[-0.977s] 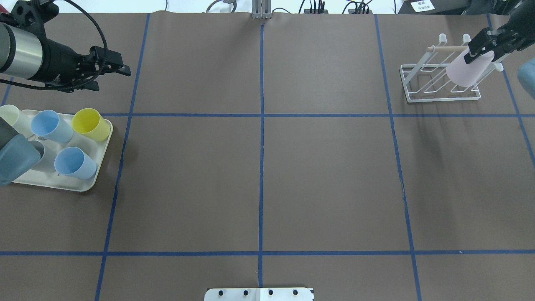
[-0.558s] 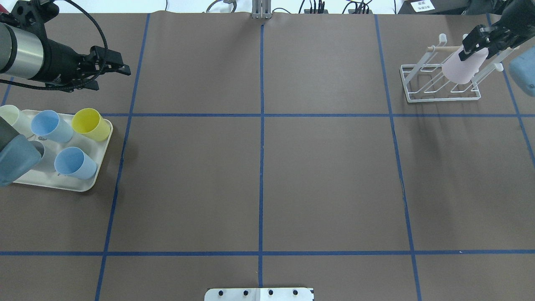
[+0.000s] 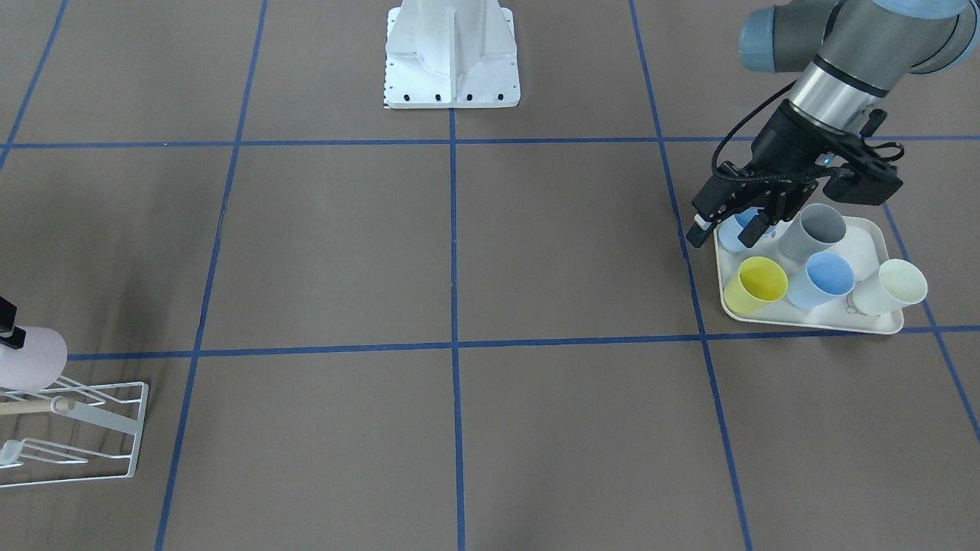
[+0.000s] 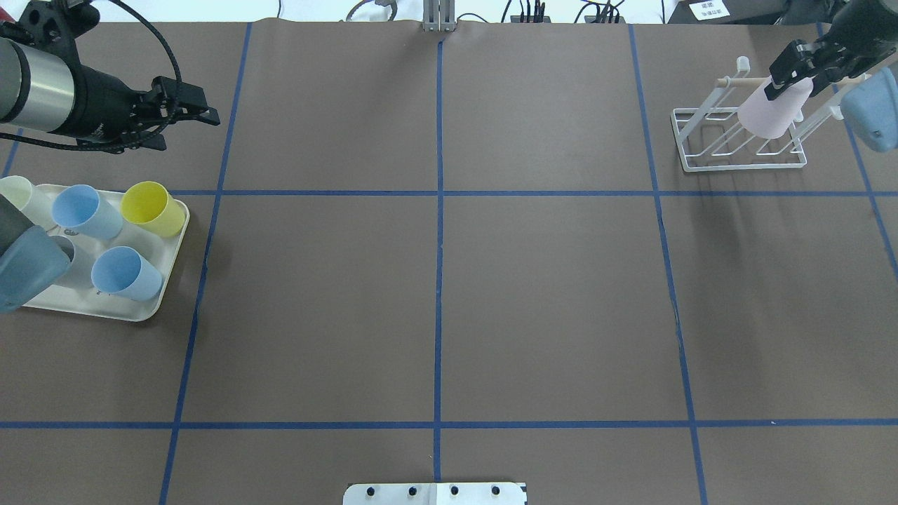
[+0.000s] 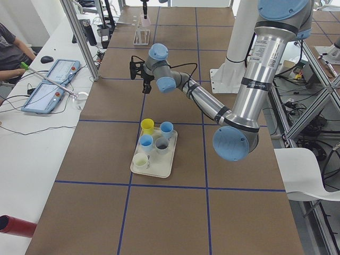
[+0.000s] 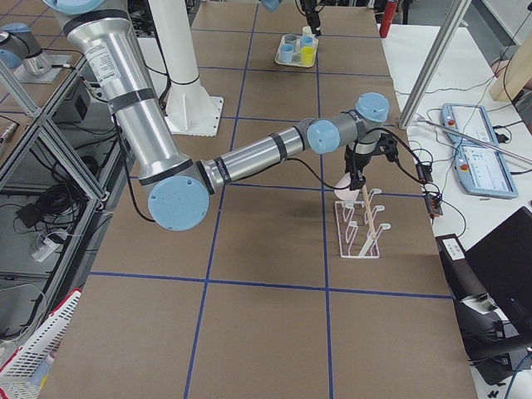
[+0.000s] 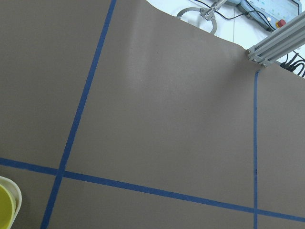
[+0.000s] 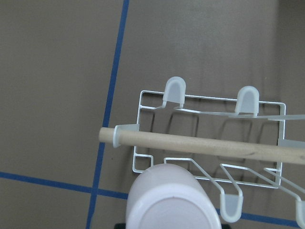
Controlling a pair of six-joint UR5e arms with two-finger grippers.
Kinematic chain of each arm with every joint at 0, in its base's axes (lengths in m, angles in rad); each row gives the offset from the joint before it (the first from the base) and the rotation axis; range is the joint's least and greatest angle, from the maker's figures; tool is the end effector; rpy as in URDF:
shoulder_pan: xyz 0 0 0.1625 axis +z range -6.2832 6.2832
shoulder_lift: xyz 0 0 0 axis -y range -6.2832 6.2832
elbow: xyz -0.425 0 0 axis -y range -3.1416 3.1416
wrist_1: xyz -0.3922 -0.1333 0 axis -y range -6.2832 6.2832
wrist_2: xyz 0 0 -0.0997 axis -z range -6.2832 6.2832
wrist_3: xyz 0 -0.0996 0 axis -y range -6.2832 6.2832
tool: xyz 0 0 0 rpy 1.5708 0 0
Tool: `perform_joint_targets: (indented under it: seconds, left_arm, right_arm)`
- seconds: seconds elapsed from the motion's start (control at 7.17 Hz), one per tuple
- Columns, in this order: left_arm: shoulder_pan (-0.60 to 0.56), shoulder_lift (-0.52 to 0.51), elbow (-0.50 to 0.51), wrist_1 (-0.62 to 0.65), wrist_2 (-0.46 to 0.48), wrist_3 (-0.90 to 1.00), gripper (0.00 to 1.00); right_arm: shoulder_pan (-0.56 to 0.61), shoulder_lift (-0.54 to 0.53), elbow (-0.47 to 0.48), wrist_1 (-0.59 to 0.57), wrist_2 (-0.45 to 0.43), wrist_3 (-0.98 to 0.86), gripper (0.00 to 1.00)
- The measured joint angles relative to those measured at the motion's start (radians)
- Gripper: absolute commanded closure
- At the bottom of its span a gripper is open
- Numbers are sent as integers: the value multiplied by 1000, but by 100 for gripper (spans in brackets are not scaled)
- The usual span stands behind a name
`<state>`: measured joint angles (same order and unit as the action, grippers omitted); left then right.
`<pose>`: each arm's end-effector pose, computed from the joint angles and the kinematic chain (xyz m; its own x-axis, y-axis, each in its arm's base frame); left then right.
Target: Transfer IKEA cup to right arm and place on rack
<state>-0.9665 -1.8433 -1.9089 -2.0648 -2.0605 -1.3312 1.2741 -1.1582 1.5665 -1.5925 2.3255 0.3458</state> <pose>0.2465 -0.5092 0.2974 0.3638 -0.1583 -0.9179 0.4129 0.9107 0.0066 -0.1278 -0.6407 0.4257 0.6761 -0.1325 0.7247 0.0442 0.9892 0.1397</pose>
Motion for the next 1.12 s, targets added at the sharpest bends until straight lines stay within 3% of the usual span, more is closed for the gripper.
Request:
perform_joint_targets:
  seconds: [0.28,0.7,1.12]
  left_arm:
    - [-1,0,1,0,-1,8,0]
    - [-20,35,17,9,6,164,0]
    - [-96,170,22,11,11,460,0]
  right_arm:
    - [-17,4,-12,1,-1,7,3]
    - [-32,5,-17,2,0,-1,2]
    - [-24,9,-8,1,3,3,2]
